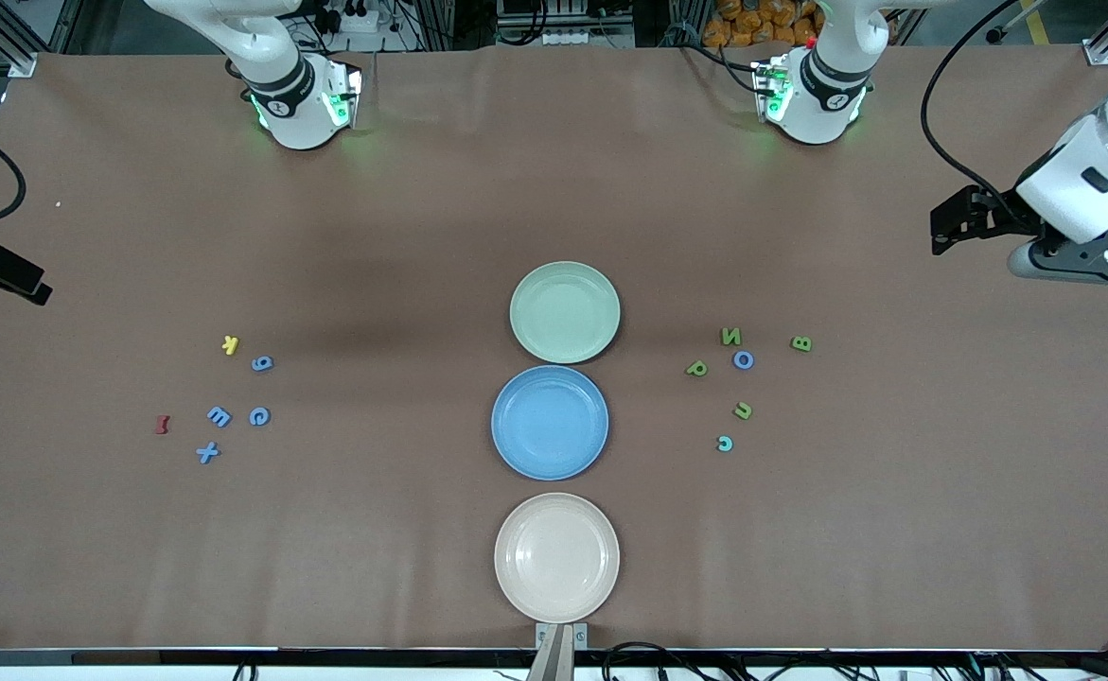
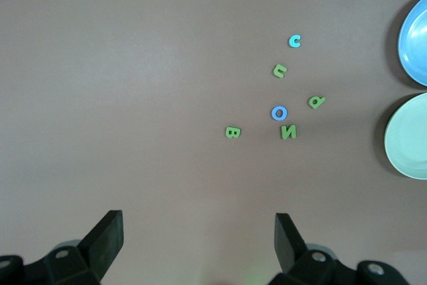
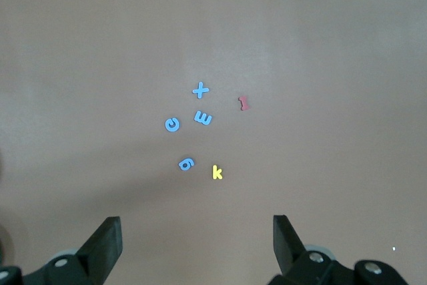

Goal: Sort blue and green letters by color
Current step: 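Move the right gripper toward the blue letters while the left gripper approaches the green letters, then grasp the blue 6 with the right gripper while the left gripper grasps the green d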

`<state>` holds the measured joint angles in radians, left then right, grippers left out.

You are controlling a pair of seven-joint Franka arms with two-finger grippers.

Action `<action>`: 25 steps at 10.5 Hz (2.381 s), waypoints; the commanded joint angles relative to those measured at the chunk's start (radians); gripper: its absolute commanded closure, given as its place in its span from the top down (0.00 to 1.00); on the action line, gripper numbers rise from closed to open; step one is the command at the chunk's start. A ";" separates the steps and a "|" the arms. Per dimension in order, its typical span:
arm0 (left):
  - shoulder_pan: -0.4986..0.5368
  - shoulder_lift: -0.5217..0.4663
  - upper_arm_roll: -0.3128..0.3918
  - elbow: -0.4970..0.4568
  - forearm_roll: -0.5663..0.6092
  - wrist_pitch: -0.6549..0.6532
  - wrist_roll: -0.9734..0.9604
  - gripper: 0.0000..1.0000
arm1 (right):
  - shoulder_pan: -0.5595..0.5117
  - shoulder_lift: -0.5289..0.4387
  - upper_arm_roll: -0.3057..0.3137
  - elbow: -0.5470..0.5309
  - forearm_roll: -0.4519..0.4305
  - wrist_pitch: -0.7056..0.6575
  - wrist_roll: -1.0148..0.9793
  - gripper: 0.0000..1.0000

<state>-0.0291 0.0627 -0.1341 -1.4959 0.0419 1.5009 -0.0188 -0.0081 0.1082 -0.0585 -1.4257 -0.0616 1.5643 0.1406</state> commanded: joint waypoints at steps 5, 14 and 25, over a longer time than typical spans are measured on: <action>-0.005 0.112 -0.016 -0.140 -0.022 0.196 -0.026 1.00 | -0.001 0.014 0.005 0.014 -0.004 -0.003 -0.003 1.00; -0.123 0.242 -0.018 -0.371 -0.021 0.594 -0.280 1.00 | -0.003 0.054 0.008 -0.456 0.017 0.550 0.010 1.00; -0.265 0.437 -0.101 -0.391 0.031 0.904 -0.018 1.00 | 0.003 0.267 0.013 -0.755 0.204 0.939 0.013 1.00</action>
<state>-0.2854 0.4643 -0.2354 -1.8919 0.0337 2.3546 -0.0738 -0.0052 0.3684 -0.0516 -2.1235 0.1027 2.4268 0.1466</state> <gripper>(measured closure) 0.000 0.000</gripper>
